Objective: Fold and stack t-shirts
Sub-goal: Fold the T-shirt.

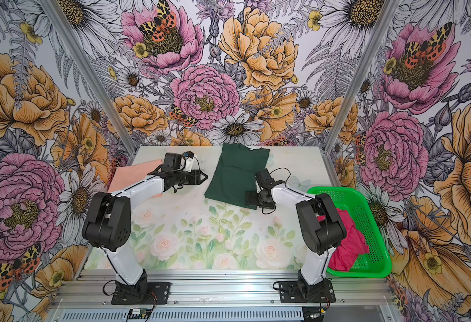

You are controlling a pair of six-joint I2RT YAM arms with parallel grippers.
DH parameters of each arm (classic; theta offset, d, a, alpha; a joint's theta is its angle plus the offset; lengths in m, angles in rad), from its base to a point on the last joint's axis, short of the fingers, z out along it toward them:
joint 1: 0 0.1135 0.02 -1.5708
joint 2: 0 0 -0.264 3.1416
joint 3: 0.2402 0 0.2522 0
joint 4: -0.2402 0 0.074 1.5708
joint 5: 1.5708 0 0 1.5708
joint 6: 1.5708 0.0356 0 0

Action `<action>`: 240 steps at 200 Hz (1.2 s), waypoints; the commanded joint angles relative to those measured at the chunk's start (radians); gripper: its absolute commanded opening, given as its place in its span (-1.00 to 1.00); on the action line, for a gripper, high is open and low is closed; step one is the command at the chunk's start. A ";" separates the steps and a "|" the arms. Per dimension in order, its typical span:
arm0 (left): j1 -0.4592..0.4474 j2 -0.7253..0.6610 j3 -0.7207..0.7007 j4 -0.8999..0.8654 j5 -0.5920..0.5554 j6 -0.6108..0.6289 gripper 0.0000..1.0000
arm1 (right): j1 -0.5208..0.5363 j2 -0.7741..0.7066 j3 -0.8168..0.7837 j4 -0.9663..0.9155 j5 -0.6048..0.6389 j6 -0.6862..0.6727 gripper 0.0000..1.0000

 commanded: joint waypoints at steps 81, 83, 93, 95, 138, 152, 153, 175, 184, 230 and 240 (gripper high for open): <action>0.047 0.203 -0.017 0.176 0.268 -0.086 -0.05 | 0.000 -0.168 -0.176 0.039 0.028 0.154 0.90; 0.047 0.204 -0.014 0.176 0.272 -0.085 -0.05 | 0.000 -0.167 -0.177 0.039 0.028 0.154 0.90; 0.047 0.205 -0.006 0.166 0.280 -0.086 -0.05 | 0.000 -0.151 -0.173 0.040 0.033 0.153 0.90; 0.047 0.204 -0.004 0.163 0.282 -0.084 -0.05 | 0.000 -0.146 -0.171 0.040 0.033 0.153 0.90; 0.046 0.212 0.029 0.084 0.294 -0.057 -0.06 | 0.011 0.006 -0.092 0.060 0.008 0.143 0.87; 0.039 0.221 0.039 0.073 0.305 -0.052 -0.06 | 0.011 0.054 -0.075 0.075 0.005 0.141 0.80; 0.039 0.222 0.039 0.072 0.306 -0.050 -0.07 | 0.011 0.057 -0.074 0.078 0.004 0.141 0.79; 0.018 0.259 0.083 0.031 0.325 -0.041 -0.08 | 0.011 0.123 -0.037 0.110 -0.041 0.142 0.60; 0.009 0.272 0.100 0.015 0.337 -0.037 -0.11 | 0.013 0.148 -0.020 0.117 -0.067 0.141 0.51; -0.025 0.277 0.136 -0.024 0.383 -0.008 -1.00 | 0.026 0.168 0.013 0.120 -0.124 0.124 -0.31; -0.026 0.269 0.131 -0.034 0.389 0.001 -1.00 | 0.025 0.158 0.003 0.120 -0.127 0.122 -0.46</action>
